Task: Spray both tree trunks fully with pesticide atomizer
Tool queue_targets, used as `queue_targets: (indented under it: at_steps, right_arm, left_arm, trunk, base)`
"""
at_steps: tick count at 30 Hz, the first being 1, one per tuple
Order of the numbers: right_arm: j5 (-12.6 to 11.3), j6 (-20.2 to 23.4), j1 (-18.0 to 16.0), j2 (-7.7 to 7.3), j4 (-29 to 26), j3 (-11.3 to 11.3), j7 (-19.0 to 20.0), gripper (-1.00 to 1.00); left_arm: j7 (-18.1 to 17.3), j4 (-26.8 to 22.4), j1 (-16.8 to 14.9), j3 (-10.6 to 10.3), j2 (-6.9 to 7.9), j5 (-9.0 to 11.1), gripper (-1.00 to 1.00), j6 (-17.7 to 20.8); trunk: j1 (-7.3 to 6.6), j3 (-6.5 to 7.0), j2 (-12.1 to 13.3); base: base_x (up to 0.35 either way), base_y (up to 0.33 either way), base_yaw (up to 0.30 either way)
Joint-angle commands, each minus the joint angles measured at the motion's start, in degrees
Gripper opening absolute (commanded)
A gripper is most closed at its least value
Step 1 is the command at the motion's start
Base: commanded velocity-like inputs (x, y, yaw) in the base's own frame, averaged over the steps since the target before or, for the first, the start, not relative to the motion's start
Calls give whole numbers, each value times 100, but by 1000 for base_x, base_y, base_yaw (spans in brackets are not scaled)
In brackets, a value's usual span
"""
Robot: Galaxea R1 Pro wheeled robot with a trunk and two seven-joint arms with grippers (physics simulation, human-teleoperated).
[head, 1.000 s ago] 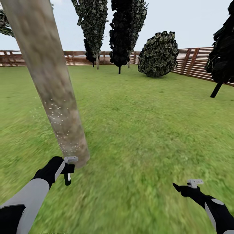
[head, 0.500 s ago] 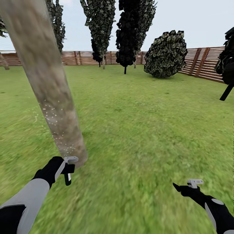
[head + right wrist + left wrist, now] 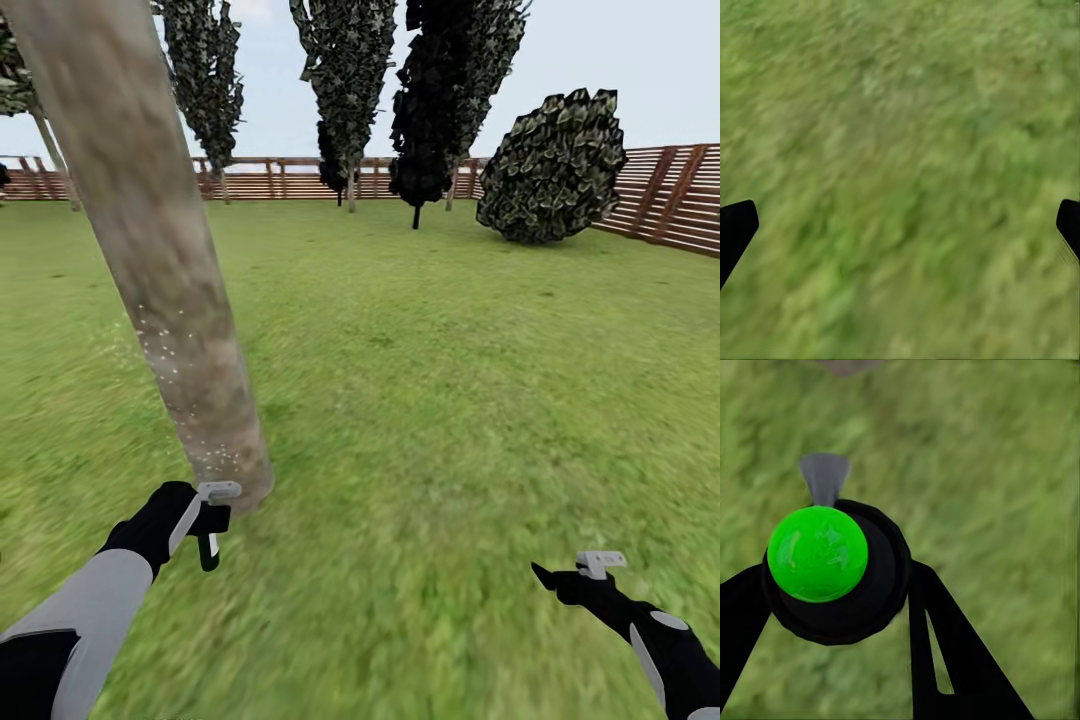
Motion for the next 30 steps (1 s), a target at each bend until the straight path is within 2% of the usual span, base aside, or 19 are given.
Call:
queue_targets:
  at_steps: [1, 11, 30]
  right_arm:
    - [47, 25, -3, 6, -9, -34, 46, 100]
    - [48, 25, -3, 6, -9, -36, 39, 100]
    - [47, 25, -3, 3, -9, -30, 39, 100]
  left_arm:
    - [-22, -7, -4, 25, -3, -11, -100, 31]
    - [-22, -7, -4, 25, -3, -10, -100, 31]
    - [-22, -7, -4, 25, -12, -10, -100, 31]
  trunk:
    - [0, -5, -2]
    - [0, -5, -2]
    - [0, -5, -2]
  base:
    - [115, -265, 105]
    - [115, -265, 37]
    - [115, -265, 270]
